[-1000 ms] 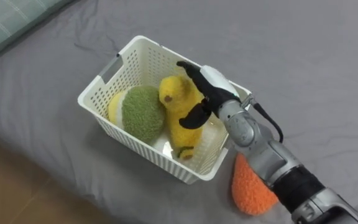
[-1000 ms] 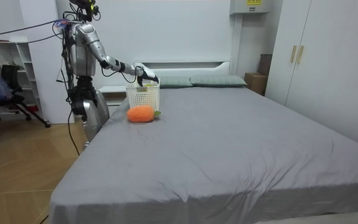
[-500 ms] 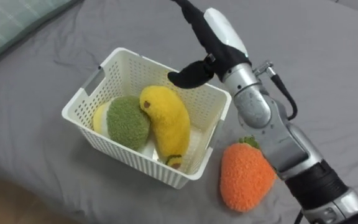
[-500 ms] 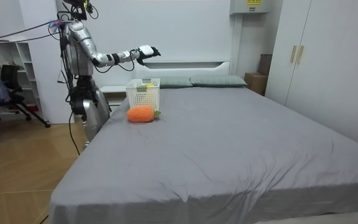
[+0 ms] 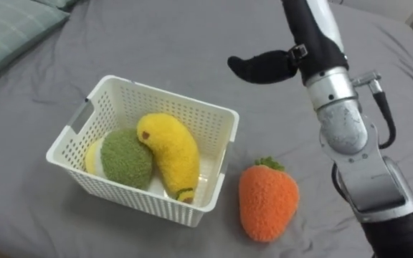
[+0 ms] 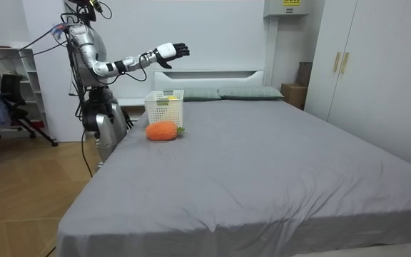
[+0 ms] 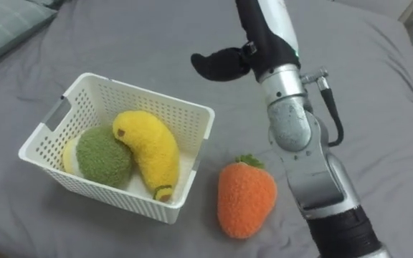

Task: Collect toys from the bed

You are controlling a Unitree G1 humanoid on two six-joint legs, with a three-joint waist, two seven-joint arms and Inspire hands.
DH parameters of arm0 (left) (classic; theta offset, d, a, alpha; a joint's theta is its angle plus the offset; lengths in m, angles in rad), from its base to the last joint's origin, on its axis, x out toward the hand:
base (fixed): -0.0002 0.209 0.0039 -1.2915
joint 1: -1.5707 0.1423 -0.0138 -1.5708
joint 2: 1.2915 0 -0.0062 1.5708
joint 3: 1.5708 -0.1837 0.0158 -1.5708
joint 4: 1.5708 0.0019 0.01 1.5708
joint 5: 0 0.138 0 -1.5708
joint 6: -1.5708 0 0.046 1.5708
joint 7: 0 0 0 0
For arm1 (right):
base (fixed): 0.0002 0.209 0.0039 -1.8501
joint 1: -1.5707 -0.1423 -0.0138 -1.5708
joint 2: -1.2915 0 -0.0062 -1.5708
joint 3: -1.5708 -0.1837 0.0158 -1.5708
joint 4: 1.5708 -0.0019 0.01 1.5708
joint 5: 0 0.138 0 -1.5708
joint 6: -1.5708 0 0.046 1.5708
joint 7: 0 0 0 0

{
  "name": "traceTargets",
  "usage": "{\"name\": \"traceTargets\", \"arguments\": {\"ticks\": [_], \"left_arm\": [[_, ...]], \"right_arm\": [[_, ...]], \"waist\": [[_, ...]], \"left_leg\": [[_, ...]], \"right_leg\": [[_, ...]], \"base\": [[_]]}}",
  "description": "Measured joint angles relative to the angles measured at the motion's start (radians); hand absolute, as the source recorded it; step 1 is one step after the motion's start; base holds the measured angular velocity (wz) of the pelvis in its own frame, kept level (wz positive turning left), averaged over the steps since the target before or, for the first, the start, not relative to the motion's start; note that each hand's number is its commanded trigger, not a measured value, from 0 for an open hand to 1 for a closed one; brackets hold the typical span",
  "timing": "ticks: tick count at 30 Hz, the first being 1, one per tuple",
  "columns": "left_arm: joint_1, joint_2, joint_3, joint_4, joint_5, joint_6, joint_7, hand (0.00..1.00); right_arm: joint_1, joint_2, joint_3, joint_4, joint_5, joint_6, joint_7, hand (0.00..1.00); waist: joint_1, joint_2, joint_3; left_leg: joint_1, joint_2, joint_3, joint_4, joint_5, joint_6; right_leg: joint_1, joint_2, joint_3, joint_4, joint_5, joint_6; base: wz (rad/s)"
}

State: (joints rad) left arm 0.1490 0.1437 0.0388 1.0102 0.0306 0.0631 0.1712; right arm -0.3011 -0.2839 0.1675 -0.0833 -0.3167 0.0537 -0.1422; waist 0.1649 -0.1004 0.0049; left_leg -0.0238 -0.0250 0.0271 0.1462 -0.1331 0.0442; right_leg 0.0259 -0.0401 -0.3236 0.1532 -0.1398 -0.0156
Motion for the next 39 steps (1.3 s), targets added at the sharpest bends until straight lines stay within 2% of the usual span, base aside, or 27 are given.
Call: {"name": "traceTargets", "arguments": {"ticks": [2, 6, 14, 16, 23, 27, 29, 31, 36, 37, 39], "left_arm": [[-0.001, -0.001, 0.0, 0.0, 0.0, -0.001, 0.0, 0.0], [0.0, -0.002, 0.017, 0.001, 0.0, -0.005, -0.007, 0.0], [0.032, -0.001, 0.028, 0.005, -0.022, -0.005, -0.01, 0.0], [0.034, 0.0, 0.028, 0.005, -0.022, -0.004, -0.012, 0.0], [0.035, 0.002, 0.016, 0.004, -0.022, -0.002, -0.01, 0.0], [0.022, 0.003, -0.004, 0.004, -0.044, -0.002, -0.007, 0.0], [0.006, 0.003, -0.014, 0.013, -0.07, -0.001, -0.008, 0.0], [-0.009, 0.002, -0.027, 0.022, -0.08, -0.004, -0.012, 0.0], [-0.066, 0.003, -0.052, 0.078, -0.079, -0.009, -0.031, 0.0], [-0.079, 0.003, -0.06, 0.087, -0.08, -0.009, -0.032, 0.0], [-0.091, 0.006, -0.084, 0.093, -0.08, -0.009, -0.028, 0.0]], "right_arm": [[0.043, -0.025, -0.011, 0.042, 0.012, -0.002, -0.012, 0.0], [0.147, -0.033, -0.06, 0.074, 0.023, 0.001, -0.011, 0.0], [0.184, -0.032, -0.158, 0.166, 0.037, 0.0, -0.012, 0.0], [0.188, -0.032, -0.16, 0.187, 0.037, 0.0, -0.008, 0.0], [0.229, -0.018, -0.138, 0.261, 0.018, -0.001, 0.014, 0.0], [0.226, 0.004, -0.1, 0.322, -0.003, 0.0, 0.03, 0.0], [0.201, 0.016, -0.062, 0.416, -0.003, -0.002, 0.04, 0.0], [0.199, 0.025, -0.06, 0.451, -0.007, 0.0, 0.057, 0.0], [0.134, 0.026, -0.031, 0.511, -0.056, -0.013, 0.068, 0.0], [0.123, 0.026, -0.026, 0.52, -0.057, -0.014, 0.066, 0.0], [0.103, 0.025, 0.011, 0.534, -0.044, -0.014, 0.059, 0.0]], "waist": [[-0.01, 0.0, -0.0001], [-0.032, 0.001, 0.0], [-0.1, 0.009, 0.0005], [-0.11, 0.01, 0.0007], [-0.108, 0.012, 0.0018], [-0.095, 0.017, -0.0015], [-0.093, 0.023, -0.0033], [-0.076, 0.027, -0.0042], [-0.065, 0.047, 0.0023], [-0.051, 0.051, 0.0012], [-0.046, 0.051, 0.0016]], "left_leg": [[0.006, 0.001, 0.014, -0.002, 0.0, 0.0], [0.015, 0.004, 0.027, -0.009, -0.001, 0.001], [0.03, 0.01, 0.056, -0.012, -0.005, -0.001], [0.032, 0.012, 0.062, -0.012, -0.006, -0.001], [0.028, 0.013, 0.078, -0.011, -0.007, -0.001], [-0.001, 0.013, 0.08, -0.001, -0.006, 0.0], [-0.019, 0.013, 0.079, 0.003, -0.006, 0.0], [-0.037, 0.013, 0.078, 0.005, -0.006, 0.001], [-0.077, 0.013, 0.077, 0.007, -0.004, 0.002], [-0.09, 0.013, 0.077, 0.007, -0.004, 0.002], [-0.108, 0.013, 0.075, 0.007, -0.002, 0.001]], "right_leg": [[-0.004, 0.001, 0.015, 0.0, 0.0, 0.0], [-0.004, 0.002, 0.026, 0.002, 0.0, 0.0], [-0.001, 0.008, 0.052, 0.004, 0.0, 0.0], [-0.002, 0.009, 0.058, 0.005, 0.0, 0.0], [-0.017, 0.009, 0.076, 0.015, 0.0, 0.0], [-0.042, 0.008, 0.077, 0.017, 0.001, -0.002], [-0.059, 0.008, 0.077, 0.019, 0.003, -0.004], [-0.078, 0.007, 0.077, 0.026, 0.003, -0.004], [-0.12, 0.006, 0.076, 0.034, 0.003, -0.004], [-0.134, 0.006, 0.076, 0.035, 0.003, -0.004], [-0.154, 0.006, 0.074, 0.036, 0.003, -0.004]], "base": [[-0.16], [-0.11], [-0.1], [-0.09], [-0.07], [-0.01], [0.0], [0.0], [0.0], [0.0], [0.02]]}}
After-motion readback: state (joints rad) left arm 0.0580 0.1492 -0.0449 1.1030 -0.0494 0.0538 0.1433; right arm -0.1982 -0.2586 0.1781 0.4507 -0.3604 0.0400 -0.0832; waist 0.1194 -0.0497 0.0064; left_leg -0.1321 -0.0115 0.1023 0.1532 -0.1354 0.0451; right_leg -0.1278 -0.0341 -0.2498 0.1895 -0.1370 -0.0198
